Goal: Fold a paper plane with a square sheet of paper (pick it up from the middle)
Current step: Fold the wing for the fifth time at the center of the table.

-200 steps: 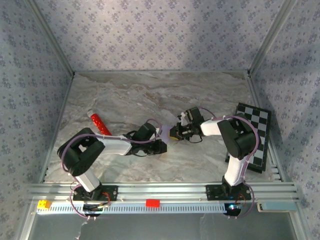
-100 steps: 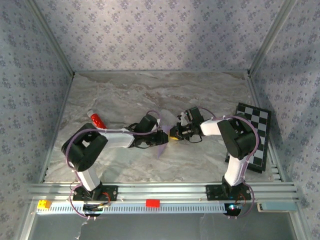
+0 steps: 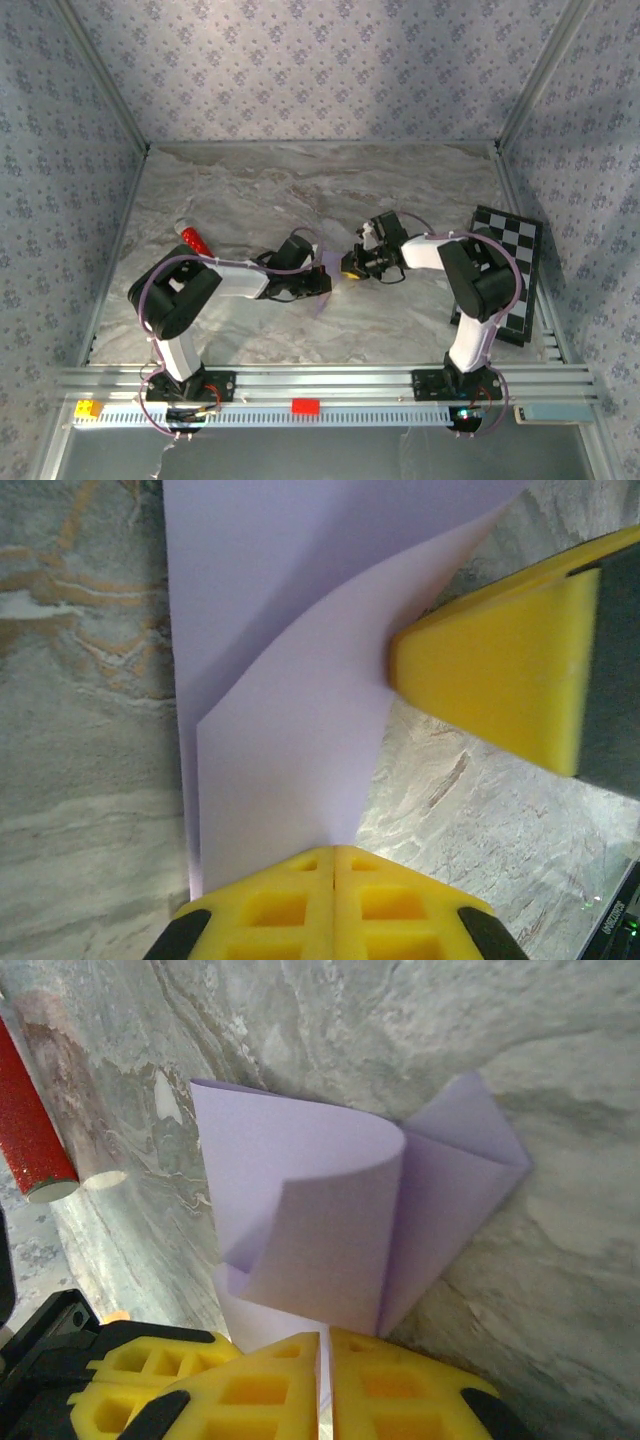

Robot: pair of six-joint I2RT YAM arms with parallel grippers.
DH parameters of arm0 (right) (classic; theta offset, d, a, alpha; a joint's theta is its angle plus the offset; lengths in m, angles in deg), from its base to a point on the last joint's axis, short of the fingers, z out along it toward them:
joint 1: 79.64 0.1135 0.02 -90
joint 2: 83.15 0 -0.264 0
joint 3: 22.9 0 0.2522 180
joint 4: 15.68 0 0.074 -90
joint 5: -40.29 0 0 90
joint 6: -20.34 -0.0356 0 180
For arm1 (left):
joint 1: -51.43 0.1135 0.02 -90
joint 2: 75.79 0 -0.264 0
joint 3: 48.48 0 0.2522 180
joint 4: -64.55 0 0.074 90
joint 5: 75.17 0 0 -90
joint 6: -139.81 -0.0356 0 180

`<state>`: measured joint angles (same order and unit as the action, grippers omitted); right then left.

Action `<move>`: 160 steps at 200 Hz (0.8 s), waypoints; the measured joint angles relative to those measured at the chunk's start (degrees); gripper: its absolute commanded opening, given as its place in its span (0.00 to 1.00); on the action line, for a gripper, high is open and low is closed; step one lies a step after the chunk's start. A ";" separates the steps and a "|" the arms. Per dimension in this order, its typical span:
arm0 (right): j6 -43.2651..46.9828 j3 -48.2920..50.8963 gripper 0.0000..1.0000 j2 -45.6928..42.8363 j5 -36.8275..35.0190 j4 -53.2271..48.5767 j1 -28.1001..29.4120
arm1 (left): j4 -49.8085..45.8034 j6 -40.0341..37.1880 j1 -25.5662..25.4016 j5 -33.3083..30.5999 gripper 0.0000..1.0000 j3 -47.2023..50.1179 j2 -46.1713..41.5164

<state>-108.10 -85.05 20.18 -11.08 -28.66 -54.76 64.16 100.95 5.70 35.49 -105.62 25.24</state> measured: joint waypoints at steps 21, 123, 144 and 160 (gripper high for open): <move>0.44 -0.59 0.11 -2.19 -1.09 -1.79 0.09 | 0.81 0.17 0.00 0.26 0.02 0.37 0.02; -0.37 -2.67 0.10 1.31 -5.64 -1.70 3.48 | 1.88 1.05 -0.02 0.76 0.00 0.46 0.42; -1.22 -2.67 0.10 1.38 -5.70 -1.22 2.05 | 2.25 1.09 -0.11 0.72 0.00 0.57 0.46; -1.66 -2.84 0.10 1.51 -5.88 -0.98 0.07 | 2.78 1.46 -0.15 0.79 0.00 0.59 0.70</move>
<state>-109.76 -87.89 21.69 -16.96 -29.64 -54.69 66.93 102.41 5.54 36.28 -105.03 25.94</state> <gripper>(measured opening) 0.097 0.046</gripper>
